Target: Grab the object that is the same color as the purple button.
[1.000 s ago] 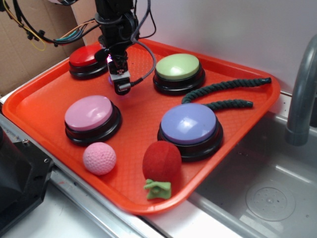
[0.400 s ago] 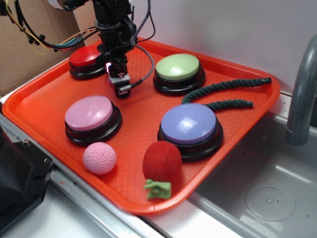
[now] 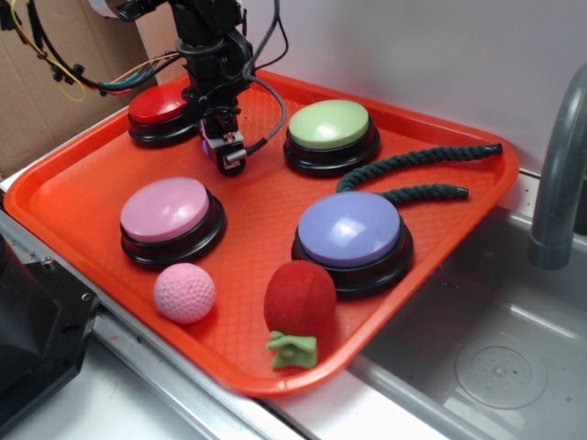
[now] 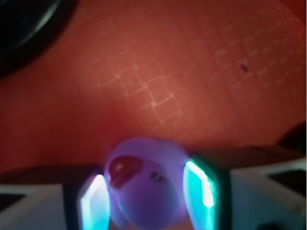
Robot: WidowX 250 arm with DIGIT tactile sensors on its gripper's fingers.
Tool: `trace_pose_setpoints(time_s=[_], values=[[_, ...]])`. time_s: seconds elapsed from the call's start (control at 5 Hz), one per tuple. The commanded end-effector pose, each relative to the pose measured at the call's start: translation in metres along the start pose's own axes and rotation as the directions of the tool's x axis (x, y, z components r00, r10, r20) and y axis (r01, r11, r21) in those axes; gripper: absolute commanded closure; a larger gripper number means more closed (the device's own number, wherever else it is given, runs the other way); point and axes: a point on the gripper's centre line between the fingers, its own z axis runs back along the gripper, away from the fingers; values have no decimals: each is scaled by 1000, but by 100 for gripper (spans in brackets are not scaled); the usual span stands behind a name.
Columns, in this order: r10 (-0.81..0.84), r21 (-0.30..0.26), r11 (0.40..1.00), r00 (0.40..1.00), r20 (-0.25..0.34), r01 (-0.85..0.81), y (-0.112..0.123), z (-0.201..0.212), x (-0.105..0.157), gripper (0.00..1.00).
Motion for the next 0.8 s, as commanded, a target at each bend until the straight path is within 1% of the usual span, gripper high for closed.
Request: trace_pose_setpoints(time_s=[0.0,0.2,0.4,0.6], values=[[269,105,957,963,28,-271,-16,95,-30,100],[347,105,931,937,35,-348,-36,145,-43,100],[389,118,911,919,72,-395,-49,175,-50,100],[434,82,893,896,98,-442,-59,191,-55,100]])
